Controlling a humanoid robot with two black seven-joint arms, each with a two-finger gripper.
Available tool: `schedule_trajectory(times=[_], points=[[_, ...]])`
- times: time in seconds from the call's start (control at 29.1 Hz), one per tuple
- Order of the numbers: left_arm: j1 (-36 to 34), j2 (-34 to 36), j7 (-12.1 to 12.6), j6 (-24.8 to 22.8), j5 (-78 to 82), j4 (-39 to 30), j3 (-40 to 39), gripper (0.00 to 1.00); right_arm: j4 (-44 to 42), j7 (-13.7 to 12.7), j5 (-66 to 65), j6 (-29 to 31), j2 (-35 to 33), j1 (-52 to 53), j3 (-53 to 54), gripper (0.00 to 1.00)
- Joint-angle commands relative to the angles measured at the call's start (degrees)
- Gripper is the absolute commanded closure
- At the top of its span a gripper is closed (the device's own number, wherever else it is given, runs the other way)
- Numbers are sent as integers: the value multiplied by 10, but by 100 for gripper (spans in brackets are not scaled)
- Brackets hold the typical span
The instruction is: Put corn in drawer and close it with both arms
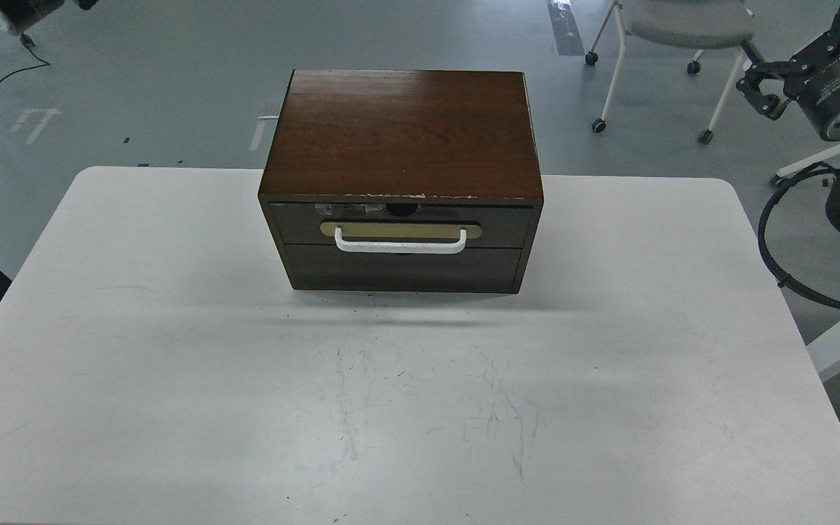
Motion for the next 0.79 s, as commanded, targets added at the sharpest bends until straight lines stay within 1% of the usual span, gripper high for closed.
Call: schedule_trajectory(times=[0.0, 0.03, 0.14, 0.21, 0.31, 0.38, 0.45, 0.48, 0.51, 0.55, 0.58, 0.62, 0.75], points=[[42, -35, 0, -14, -138, 52, -2, 7, -7, -1, 1, -8, 5, -2, 16, 0], [42, -35, 0, -14, -139, 52, -2, 7, -7, -1, 1, -8, 5, -2, 16, 0], [66, -56, 0, -44, -201, 88, -3, 7, -25, -4, 7, -14, 15, -7, 39, 0], [82, -69, 0, -44, -243, 108, -4, 6, -42, -7, 22, -14, 30, -8, 54, 0], [95, -82, 3, -44, -283, 118, -11, 6, -51, -9, 67, -13, 43, -8, 68, 0], [114, -97, 25, -44, -316, 132, -43, 5, -51, -10, 122, -11, 48, -16, 67, 0], [123, -105, 39, -44, -318, 143, -65, 5, -51, -10, 131, -9, 50, -23, 67, 0], [130, -115, 58, -44, -318, 153, -86, 5, -51, -10, 132, -6, 56, -29, 68, 0], [133, -119, 69, -44, -318, 159, -94, 4, -51, -9, 132, -6, 61, -31, 67, 0], [138, -129, 92, -44, -318, 173, -110, 4, -50, -9, 131, -3, 73, -40, 68, 0], [143, -141, 105, -44, -318, 186, -121, 4, -51, -9, 131, 1, 82, -49, 68, 0], [146, -148, 108, -44, -318, 191, -125, 4, -50, -9, 132, 2, 88, -53, 68, 0], [162, -159, 105, -44, -318, 198, -127, 3, -53, -4, 131, 2, 117, -70, 70, 0]])
